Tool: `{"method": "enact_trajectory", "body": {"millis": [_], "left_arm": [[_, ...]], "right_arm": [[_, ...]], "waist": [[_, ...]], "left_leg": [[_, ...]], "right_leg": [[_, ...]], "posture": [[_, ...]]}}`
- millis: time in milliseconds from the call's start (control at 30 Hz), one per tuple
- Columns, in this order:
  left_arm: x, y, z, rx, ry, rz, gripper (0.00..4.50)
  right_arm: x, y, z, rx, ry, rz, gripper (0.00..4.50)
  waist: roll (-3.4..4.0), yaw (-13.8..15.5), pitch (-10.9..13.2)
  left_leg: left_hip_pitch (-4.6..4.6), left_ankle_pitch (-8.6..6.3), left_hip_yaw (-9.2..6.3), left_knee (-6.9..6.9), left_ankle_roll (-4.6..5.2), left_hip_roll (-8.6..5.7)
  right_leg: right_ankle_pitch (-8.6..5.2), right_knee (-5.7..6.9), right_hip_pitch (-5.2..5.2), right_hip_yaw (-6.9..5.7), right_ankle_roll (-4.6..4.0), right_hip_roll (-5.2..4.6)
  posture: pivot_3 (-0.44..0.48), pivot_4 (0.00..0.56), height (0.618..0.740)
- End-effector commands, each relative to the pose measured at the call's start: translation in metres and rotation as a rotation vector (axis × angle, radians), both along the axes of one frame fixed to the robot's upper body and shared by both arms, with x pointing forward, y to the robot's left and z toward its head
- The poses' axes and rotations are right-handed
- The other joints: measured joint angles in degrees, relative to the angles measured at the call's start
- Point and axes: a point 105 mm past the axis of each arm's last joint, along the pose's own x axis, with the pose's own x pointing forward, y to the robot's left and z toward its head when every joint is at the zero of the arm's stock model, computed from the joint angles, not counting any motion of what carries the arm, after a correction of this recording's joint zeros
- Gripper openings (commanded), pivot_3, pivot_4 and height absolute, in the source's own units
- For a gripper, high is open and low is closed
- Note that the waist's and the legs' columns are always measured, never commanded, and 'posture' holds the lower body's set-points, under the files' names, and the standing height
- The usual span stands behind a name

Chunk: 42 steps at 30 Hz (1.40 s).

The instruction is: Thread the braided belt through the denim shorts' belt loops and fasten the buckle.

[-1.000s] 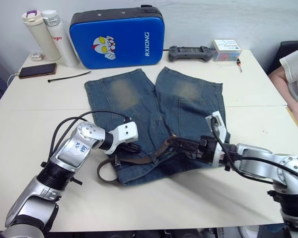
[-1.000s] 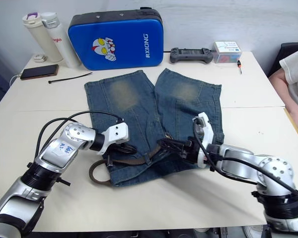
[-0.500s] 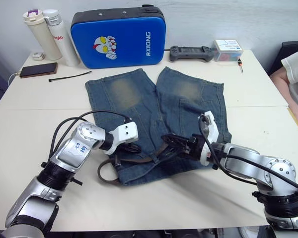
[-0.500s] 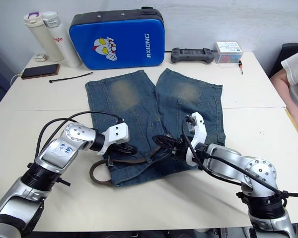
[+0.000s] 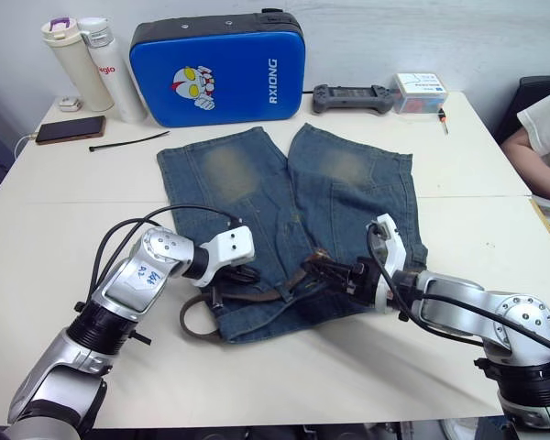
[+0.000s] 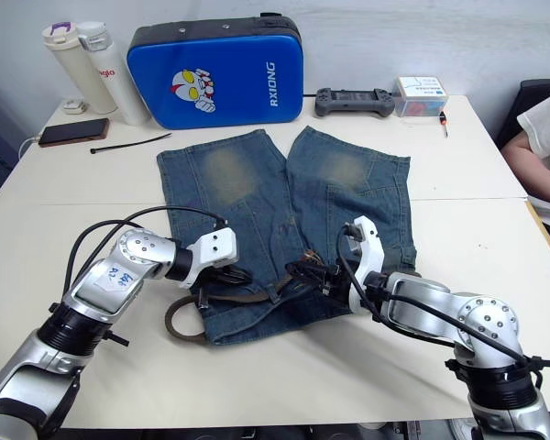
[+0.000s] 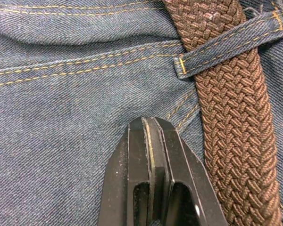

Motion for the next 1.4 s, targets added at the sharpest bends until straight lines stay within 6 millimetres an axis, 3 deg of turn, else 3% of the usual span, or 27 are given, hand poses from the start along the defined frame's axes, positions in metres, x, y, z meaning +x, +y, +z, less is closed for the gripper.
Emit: {"method": "enact_trajectory", "body": {"millis": [33, 367, 467, 633, 667, 967, 1133, 1267, 1400], "left_arm": [[0.000, 0.002, 0.000, 0.004, -0.003, 0.012, 0.00], [0.000, 0.002, 0.001, 0.002, -0.004, 0.019, 0.00], [0.000, 0.001, 0.001, -0.001, -0.005, 0.024, 0.00], [0.000, 0.003, 0.000, -0.001, -0.007, 0.032, 0.00], [0.000, 0.003, 0.000, -0.002, -0.007, 0.034, 0.00], [-0.001, 0.002, -0.002, -0.006, -0.005, 0.035, 0.00], [-0.002, 0.002, -0.002, -0.006, -0.007, 0.034, 0.00], [-0.002, 0.002, -0.002, -0.007, -0.008, 0.037, 0.00], [-0.003, 0.003, -0.003, -0.006, -0.003, 0.037, 0.00]], "right_arm": [[-0.001, 0.004, -0.001, -0.002, 0.019, 0.011, 3.25], [0.008, 0.015, -0.014, -0.006, 0.103, -0.028, 3.25], [0.009, 0.016, -0.020, -0.039, 0.126, -0.029, 2.51], [0.008, 0.017, -0.018, -0.061, 0.112, -0.003, 0.15], [0.008, 0.016, -0.018, -0.064, 0.108, 0.001, 0.06], [-0.006, 0.010, 0.000, -0.290, -0.046, 0.211, 0.06], [-0.001, 0.015, 0.011, -0.609, -0.332, 0.328, 0.06], [0.013, 0.009, 0.022, -0.666, -0.440, 0.277, 0.06], [0.031, -0.002, 0.046, -0.487, -0.409, 0.152, 0.06]], "waist": [[0.00, -0.01, 0.00], [0.00, -0.03, 0.00], [0.00, -0.02, 0.00], [0.00, -0.03, 0.00], [0.00, -0.02, 0.00], [0.05, -0.02, 0.03], [0.07, 0.06, 0.03], [0.06, 0.11, 0.03], [0.06, 0.07, 0.03]], "left_leg": [[0.00, 0.00, 0.00, 0.00, 0.00, 0.00], [0.00, 0.00, 0.00, -0.01, 0.00, 0.00], [0.00, 0.00, 0.00, -0.01, -0.01, 0.00], [0.01, 0.00, 0.00, -0.02, 0.00, 0.00], [0.01, 0.00, -0.01, -0.02, 0.00, 0.00], [-0.01, -0.01, -0.01, -0.03, 0.05, 0.01], [-0.04, -0.01, -0.02, -0.09, 0.04, 0.01], [-0.13, -0.01, -0.04, -0.08, 0.05, 0.01], [-0.16, 0.00, -0.04, -0.07, 0.03, 0.01]], "right_leg": [[0.00, 0.00, 0.00, 0.00, 0.00, 0.00], [0.00, 0.00, 0.00, 0.01, 0.00, 0.00], [0.00, 0.00, -0.01, 0.00, 0.00, 0.00], [0.00, -0.01, -0.01, 0.00, 0.00, 0.00], [0.00, -0.01, -0.01, 0.00, 0.00, 0.00], [0.00, -0.05, -0.02, -0.01, 0.00, -0.01], [0.00, -0.09, -0.06, -0.01, 0.00, -0.01], [0.00, -0.16, -0.10, -0.02, 0.00, -0.02], [0.00, -0.14, -0.13, -0.02, 0.00, -0.02]], "posture": [[0.000, 0.150, 0.740], [0.000, 0.150, 0.740], [0.000, 0.150, 0.740], [0.000, 0.150, 0.740], [0.000, 0.150, 0.740], [0.000, 0.150, 0.740], [0.000, 0.150, 0.740], [0.000, 0.150, 0.740], [0.000, 0.150, 0.740]]}}
